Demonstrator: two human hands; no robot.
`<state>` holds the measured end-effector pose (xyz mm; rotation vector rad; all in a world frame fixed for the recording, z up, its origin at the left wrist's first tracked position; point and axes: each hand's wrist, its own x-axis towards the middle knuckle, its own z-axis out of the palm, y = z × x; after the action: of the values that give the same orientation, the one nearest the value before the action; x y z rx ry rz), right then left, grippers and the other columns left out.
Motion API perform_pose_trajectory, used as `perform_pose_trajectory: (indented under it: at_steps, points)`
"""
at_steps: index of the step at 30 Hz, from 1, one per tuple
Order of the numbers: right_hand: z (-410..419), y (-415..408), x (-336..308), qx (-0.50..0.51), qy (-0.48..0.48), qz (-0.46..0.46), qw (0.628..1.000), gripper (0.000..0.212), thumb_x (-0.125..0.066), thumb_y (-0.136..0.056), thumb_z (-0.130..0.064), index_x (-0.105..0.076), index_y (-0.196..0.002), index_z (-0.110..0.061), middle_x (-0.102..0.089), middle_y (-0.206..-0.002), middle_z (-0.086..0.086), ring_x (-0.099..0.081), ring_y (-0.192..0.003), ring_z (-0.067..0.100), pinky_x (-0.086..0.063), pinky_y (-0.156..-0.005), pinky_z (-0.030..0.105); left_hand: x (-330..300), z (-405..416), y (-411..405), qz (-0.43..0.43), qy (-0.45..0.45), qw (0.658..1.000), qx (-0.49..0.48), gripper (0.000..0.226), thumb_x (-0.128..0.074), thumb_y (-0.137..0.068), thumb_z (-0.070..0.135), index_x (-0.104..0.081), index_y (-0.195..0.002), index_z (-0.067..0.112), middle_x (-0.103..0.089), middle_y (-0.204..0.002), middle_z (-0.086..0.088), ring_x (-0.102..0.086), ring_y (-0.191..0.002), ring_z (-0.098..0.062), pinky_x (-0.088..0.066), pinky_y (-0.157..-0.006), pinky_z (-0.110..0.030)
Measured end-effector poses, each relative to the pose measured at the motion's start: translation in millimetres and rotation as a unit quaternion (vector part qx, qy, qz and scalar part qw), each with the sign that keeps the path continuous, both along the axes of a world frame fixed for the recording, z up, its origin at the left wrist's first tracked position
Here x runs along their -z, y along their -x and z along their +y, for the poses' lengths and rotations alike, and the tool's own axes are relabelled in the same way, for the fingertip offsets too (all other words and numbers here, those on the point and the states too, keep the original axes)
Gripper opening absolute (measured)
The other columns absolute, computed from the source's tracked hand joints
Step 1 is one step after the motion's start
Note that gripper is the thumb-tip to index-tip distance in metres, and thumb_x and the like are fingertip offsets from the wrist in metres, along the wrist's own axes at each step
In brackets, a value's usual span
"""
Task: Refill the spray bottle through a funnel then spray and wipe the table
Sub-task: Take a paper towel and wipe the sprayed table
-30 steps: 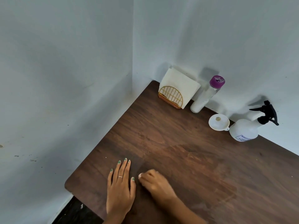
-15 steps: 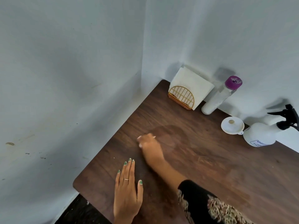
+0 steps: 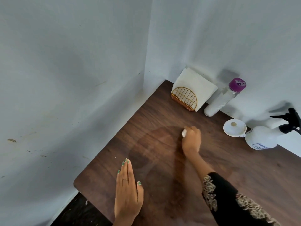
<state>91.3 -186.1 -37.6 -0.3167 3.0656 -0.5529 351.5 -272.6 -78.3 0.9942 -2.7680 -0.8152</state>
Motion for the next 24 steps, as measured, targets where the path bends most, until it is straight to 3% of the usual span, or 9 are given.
perform_pose_trajectory:
  at_steps: [3,7,10,12,15,17,19,21,24]
  points:
    - [-44.6,-64.4,-0.4,-0.170,0.010,-0.045,0.984,0.028,-0.053,-0.082,0.006,-0.067,-0.105,-0.005,-0.061,-0.107,0.017,-0.055,-0.100,0.033,-0.048,-0.088,0.042,-0.3,-0.6,-1.1,0.019,-0.005,1.000,0.005,0.067,-0.027,-0.086,0.029,-0.013,-0.148,0.008,-0.016,-0.155,-0.006,-0.019,-0.142,-0.020,-0.004,-0.118,-0.028]
    - [-43.7,-160.3,9.6,-0.471,0.038,-0.008,0.881,0.005,-0.063,-0.082,-0.008,-0.066,-0.086,-0.009,-0.063,-0.085,0.004,-0.056,-0.076,0.021,-0.052,-0.067,0.035,3.2,-1.3,-4.2,0.073,-0.033,0.997,0.002,0.062,-0.023,-0.090,0.030,-0.011,-0.147,0.008,-0.017,-0.154,-0.005,-0.021,-0.141,-0.020,-0.008,-0.118,-0.026]
    - [-1.5,-142.7,13.6,-0.548,0.008,0.033,0.836,0.016,-0.054,-0.091,-0.017,-0.067,-0.096,-0.009,-0.066,-0.093,0.003,-0.055,-0.081,0.018,-0.047,-0.074,0.030,1.6,-0.8,-4.1,0.071,-0.027,0.997,-0.004,0.067,-0.027,-0.083,0.024,-0.012,-0.147,0.006,-0.018,-0.154,-0.006,-0.019,-0.141,-0.018,-0.006,-0.118,-0.026]
    - [36.5,-103.7,9.5,-0.439,0.017,0.038,0.897,0.021,-0.052,-0.092,-0.023,-0.071,-0.091,-0.014,-0.068,-0.090,0.004,-0.057,-0.083,0.017,-0.047,-0.080,0.033,-0.7,0.4,-2.7,0.052,-0.018,0.998,-0.012,0.069,-0.026,-0.082,0.025,-0.014,-0.147,0.007,-0.022,-0.154,-0.008,-0.022,-0.141,-0.020,-0.011,-0.120,-0.031]
    - [97.1,-35.4,3.1,-0.143,-0.027,0.009,0.989,0.018,-0.057,-0.088,-0.016,-0.070,-0.082,-0.025,-0.065,-0.085,0.001,-0.058,-0.084,0.020,-0.043,-0.076,0.030,0.0,0.0,-1.3,0.026,-0.007,0.999,-0.020,0.066,-0.024,-0.084,0.029,-0.016,-0.146,0.009,-0.026,-0.153,-0.010,-0.027,-0.140,-0.024,-0.019,-0.114,-0.039]
    - [119.6,-2.8,5.0,0.022,-0.019,0.019,0.999,0.035,-0.053,-0.080,0.010,-0.071,-0.102,-0.010,-0.064,-0.100,0.013,-0.055,-0.098,0.033,-0.042,-0.078,0.034,0.9,0.6,-0.7,0.017,-0.004,1.000,-0.015,0.066,-0.023,-0.083,0.029,-0.016,-0.146,0.009,-0.025,-0.154,-0.009,-0.025,-0.141,-0.023,-0.019,-0.115,-0.039]
    - [113.6,9.5,8.9,0.107,-0.021,0.024,0.994,0.041,-0.050,-0.076,0.017,-0.066,-0.110,0.000,-0.061,-0.107,0.019,-0.050,-0.101,0.038,-0.044,-0.078,0.040,0.6,0.6,-0.2,0.012,-0.003,1.000,-0.011,0.066,-0.023,-0.084,0.029,-0.017,-0.146,0.009,-0.025,-0.154,-0.009,-0.025,-0.141,-0.023,-0.020,-0.115,-0.040]
    - [78.2,-2.1,14.4,0.089,-0.014,0.010,0.996,0.034,-0.050,-0.080,0.011,-0.067,-0.105,-0.003,-0.059,-0.107,0.018,-0.051,-0.101,0.034,-0.040,-0.082,0.033,-0.2,0.3,-0.9,0.011,-0.001,1.000,-0.011,0.065,-0.022,-0.084,0.030,-0.018,-0.146,0.009,-0.025,-0.153,-0.009,-0.026,-0.141,-0.024,-0.021,-0.115,-0.041]
    - [10.1,-59.2,23.2,-0.112,0.029,0.010,0.993,0.022,-0.046,-0.084,-0.008,-0.067,-0.085,-0.011,-0.063,-0.090,0.013,-0.056,-0.089,0.026,-0.036,-0.079,0.022,-1.0,-1.0,-1.5,0.023,-0.005,1.000,-0.009,0.065,-0.023,-0.085,0.029,-0.017,-0.147,0.008,-0.024,-0.154,-0.008,-0.023,-0.141,-0.021,-0.019,-0.117,-0.038]
